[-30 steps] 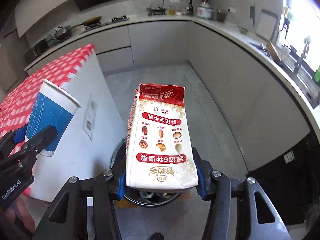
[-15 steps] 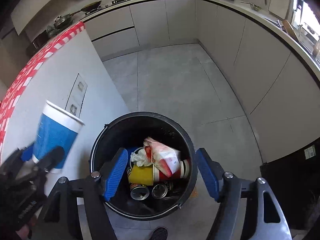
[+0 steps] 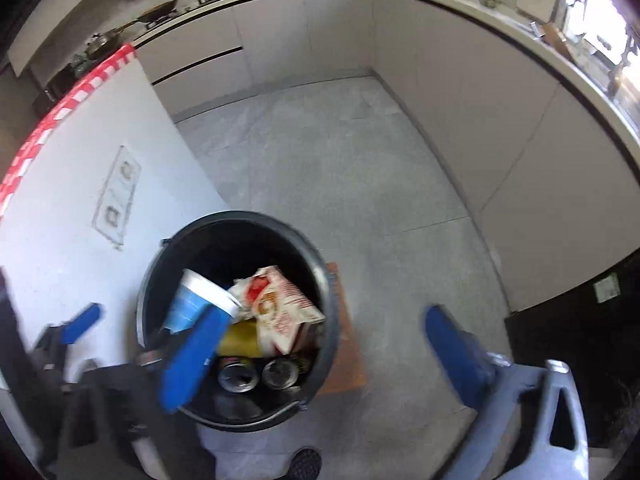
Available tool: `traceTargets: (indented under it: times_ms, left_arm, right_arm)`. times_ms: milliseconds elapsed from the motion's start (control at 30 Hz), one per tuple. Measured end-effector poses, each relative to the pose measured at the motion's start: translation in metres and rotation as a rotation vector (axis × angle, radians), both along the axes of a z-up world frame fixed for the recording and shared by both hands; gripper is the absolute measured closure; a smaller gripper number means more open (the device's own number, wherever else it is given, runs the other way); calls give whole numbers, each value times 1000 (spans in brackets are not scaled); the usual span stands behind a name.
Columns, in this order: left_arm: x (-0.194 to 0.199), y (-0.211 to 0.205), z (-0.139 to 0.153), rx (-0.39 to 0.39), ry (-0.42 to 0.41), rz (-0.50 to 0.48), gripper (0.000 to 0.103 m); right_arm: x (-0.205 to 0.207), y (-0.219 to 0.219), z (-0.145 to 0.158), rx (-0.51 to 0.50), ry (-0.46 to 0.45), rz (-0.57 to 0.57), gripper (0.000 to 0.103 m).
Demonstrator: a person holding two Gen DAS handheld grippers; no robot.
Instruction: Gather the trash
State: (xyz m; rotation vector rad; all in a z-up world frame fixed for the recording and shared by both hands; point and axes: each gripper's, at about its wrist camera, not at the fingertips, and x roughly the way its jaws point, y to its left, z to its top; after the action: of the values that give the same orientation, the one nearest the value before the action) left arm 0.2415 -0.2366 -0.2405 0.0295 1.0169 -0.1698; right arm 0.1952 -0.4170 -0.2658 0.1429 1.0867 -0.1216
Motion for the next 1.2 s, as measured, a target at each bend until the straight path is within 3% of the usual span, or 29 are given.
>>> traceTargets:
  times_ms: [100, 467, 733, 900, 1200]
  left_arm:
    - [-2, 1, 8, 4, -14, 5, 0]
    - [-13, 8, 37, 6, -47, -7, 0]
    - [-57, 26, 112, 3, -120, -21, 0]
    - [-115, 55, 163, 40, -177, -16, 0]
    - [-196, 113, 220, 8, -276, 94, 0]
  right_arm:
    - [1, -6, -8, 75, 33, -3, 0]
    - [-15, -7, -1, 90, 30, 6, 0]
    - [-74, 30, 82, -28, -59, 81, 0]
    - [-133, 64, 129, -64, -113, 110, 0]
    - [-213, 114, 196, -74, -211, 148, 0]
